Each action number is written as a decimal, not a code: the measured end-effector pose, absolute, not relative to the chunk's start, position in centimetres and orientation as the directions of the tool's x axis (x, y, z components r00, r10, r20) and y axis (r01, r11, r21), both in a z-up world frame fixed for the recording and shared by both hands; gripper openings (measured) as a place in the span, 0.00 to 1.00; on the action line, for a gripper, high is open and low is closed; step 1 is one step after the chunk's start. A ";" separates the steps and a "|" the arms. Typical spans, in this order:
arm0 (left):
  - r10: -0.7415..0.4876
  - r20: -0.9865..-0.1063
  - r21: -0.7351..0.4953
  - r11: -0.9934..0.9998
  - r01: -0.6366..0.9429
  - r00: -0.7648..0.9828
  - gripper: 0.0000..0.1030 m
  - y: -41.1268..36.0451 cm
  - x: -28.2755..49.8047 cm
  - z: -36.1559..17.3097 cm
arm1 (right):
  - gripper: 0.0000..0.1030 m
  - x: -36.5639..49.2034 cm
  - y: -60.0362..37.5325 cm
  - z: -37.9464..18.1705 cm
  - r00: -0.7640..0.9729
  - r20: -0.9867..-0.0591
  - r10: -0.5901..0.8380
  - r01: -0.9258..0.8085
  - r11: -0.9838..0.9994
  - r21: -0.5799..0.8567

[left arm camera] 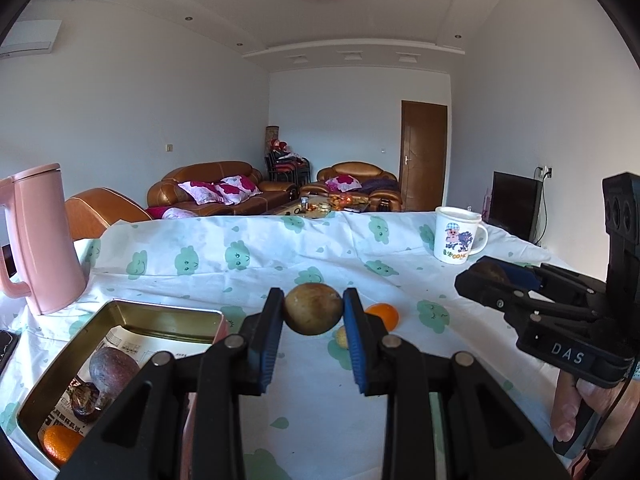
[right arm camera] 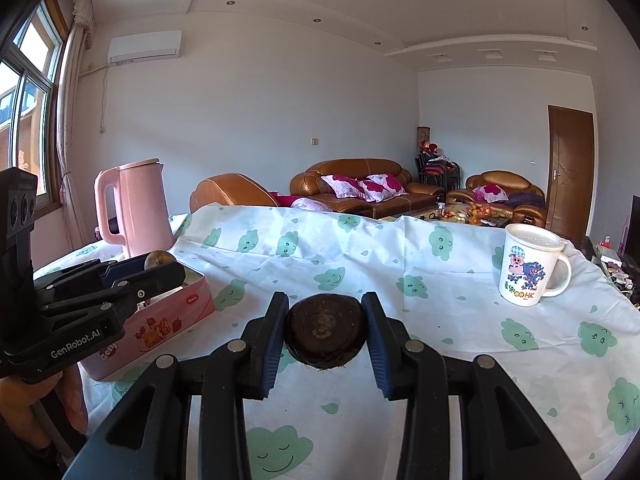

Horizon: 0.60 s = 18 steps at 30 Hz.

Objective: Organize fruits
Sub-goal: 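Lift both fruits and carry them toward the tin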

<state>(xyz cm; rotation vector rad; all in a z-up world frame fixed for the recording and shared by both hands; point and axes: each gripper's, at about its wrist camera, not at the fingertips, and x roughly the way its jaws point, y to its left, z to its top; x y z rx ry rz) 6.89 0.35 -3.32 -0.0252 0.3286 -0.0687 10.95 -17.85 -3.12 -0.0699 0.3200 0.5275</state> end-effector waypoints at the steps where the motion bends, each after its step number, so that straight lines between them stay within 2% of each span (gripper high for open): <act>1: -0.073 -0.324 -0.039 0.997 0.064 0.943 0.30 0.5 6.8 -3.3 | 0.39 10.9 -17.8 -3.1 0.817 -0.317 0.481 -0.504 0.864 0.013; 18: -0.064 -0.329 -0.076 0.996 0.041 0.942 0.30 2.5 5.9 -3.3 | 0.39 10.1 -15.3 -2.5 0.804 -0.323 0.499 -0.533 0.846 -0.020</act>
